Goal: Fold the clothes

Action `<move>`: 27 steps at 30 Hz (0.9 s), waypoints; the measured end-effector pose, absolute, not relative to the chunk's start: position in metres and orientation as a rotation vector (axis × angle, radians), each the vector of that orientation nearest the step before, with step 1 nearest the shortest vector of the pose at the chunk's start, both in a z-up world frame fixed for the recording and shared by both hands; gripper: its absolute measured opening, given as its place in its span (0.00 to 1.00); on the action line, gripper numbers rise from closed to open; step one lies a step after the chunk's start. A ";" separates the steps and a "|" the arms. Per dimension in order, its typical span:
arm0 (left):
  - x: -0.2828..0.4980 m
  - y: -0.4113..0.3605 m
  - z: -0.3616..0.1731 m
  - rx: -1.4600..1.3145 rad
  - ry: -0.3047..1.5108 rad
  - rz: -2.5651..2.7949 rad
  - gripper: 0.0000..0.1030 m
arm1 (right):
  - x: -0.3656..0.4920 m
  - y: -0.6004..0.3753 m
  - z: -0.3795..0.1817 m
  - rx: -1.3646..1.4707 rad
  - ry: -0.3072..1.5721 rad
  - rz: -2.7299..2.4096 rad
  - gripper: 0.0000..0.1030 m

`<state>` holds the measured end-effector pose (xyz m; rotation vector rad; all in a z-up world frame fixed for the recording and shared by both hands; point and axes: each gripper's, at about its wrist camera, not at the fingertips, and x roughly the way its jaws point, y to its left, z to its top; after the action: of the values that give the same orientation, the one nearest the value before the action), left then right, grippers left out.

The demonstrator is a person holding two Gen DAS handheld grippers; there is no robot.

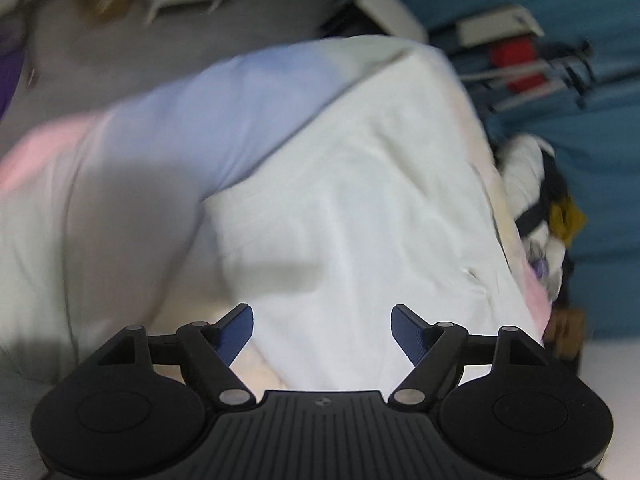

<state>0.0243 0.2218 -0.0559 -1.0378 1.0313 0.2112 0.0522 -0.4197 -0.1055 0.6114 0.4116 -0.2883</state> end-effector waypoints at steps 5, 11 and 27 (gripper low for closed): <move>0.026 0.224 -0.092 -1.096 1.046 0.202 0.75 | 0.024 -0.448 -0.097 0.705 0.367 -0.347 0.82; 0.020 0.214 -0.120 -1.111 1.087 0.178 0.75 | -0.005 -0.493 -0.095 0.820 0.297 -0.448 0.82; 0.032 0.223 -0.140 -1.259 0.834 0.101 0.19 | -0.025 -0.587 -0.179 1.181 0.264 -0.897 0.84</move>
<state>0.0319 0.2233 -0.1399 -1.2589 0.8342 0.1012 -0.0253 -0.5871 -0.1795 1.1813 0.2638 -0.8966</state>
